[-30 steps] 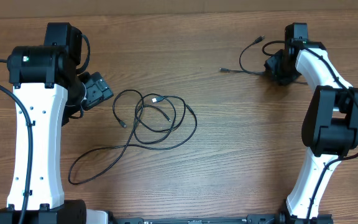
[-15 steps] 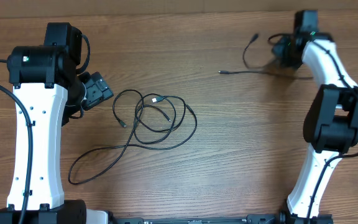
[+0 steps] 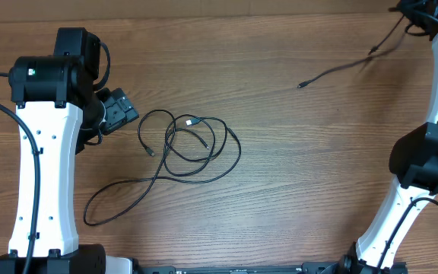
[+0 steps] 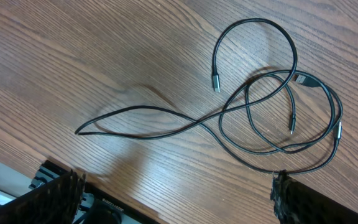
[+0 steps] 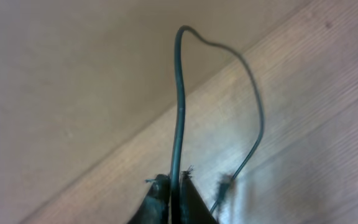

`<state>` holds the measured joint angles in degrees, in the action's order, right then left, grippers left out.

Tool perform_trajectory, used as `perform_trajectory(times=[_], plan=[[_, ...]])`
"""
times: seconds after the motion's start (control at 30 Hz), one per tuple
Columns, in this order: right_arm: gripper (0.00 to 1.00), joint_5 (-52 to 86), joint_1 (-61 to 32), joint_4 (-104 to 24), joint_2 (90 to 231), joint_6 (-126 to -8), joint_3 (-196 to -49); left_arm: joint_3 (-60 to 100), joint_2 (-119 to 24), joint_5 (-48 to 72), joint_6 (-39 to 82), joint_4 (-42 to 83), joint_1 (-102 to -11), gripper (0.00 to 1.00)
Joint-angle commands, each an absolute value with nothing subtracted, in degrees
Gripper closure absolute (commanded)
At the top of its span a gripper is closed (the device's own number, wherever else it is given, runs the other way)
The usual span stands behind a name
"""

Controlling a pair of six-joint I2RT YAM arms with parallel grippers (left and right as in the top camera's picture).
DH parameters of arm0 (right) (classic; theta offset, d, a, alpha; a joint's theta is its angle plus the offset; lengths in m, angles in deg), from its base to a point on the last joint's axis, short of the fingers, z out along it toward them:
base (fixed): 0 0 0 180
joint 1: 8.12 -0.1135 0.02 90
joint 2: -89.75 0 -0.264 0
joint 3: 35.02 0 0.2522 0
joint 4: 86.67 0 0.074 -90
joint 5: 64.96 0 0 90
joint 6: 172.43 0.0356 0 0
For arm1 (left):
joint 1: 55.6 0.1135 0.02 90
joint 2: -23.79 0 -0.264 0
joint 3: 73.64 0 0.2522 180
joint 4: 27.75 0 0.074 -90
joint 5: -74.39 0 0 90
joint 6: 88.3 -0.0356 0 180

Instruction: Untangle cables

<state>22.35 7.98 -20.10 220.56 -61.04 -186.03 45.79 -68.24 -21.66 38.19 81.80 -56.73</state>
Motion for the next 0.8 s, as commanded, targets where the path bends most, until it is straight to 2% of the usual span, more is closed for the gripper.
perform_trajectory(times=[0.0, 0.07, 0.13, 0.17, 0.27, 0.37, 0.57, 0.77], plan=[[0.64, 20.47, 7.39, -18.50, 221.41, -63.25, -186.51, 45.31, -68.37, -21.55, 37.91, 81.74, -56.75, 0.01], [0.38, 20.42, 7.30, -17.04, 222.22, -63.21, -185.46, 45.31, -68.37, -21.57, 37.91, 81.74, -56.75, 0.00], [0.22, 20.40, 7.02, -15.64, 222.89, -63.21, -184.43, 45.31, -68.37, -21.55, 37.91, 81.74, -56.75, 0.01], [0.18, 20.23, 6.82, -14.89, 223.24, -63.21, -183.76, 45.31, -68.37, -21.55, 37.91, 81.74, -56.75, 0.01], [0.17, 19.79, 6.29, -13.26, 223.75, -63.21, -181.35, 45.31, -68.37, -21.55, 37.91, 81.74, -56.75, 0.00], [0.10, 19.81, 5.97, -12.21, 223.83, -62.99, -178.69, 45.31, -68.37, -21.55, 37.91, 81.74, -56.75, 0.00], [0.10, 19.66, 5.81, -11.18, 223.88, -59.56, -173.46, 45.31, -68.37, -21.55, 37.91, 81.74, -56.75, 0.01], [0.10, 13.76, 4.39, -15.59, 224.36, -59.82, -164.89, 45.31, -68.37, -21.57, 37.91, 81.74, -56.75, 0.00]])
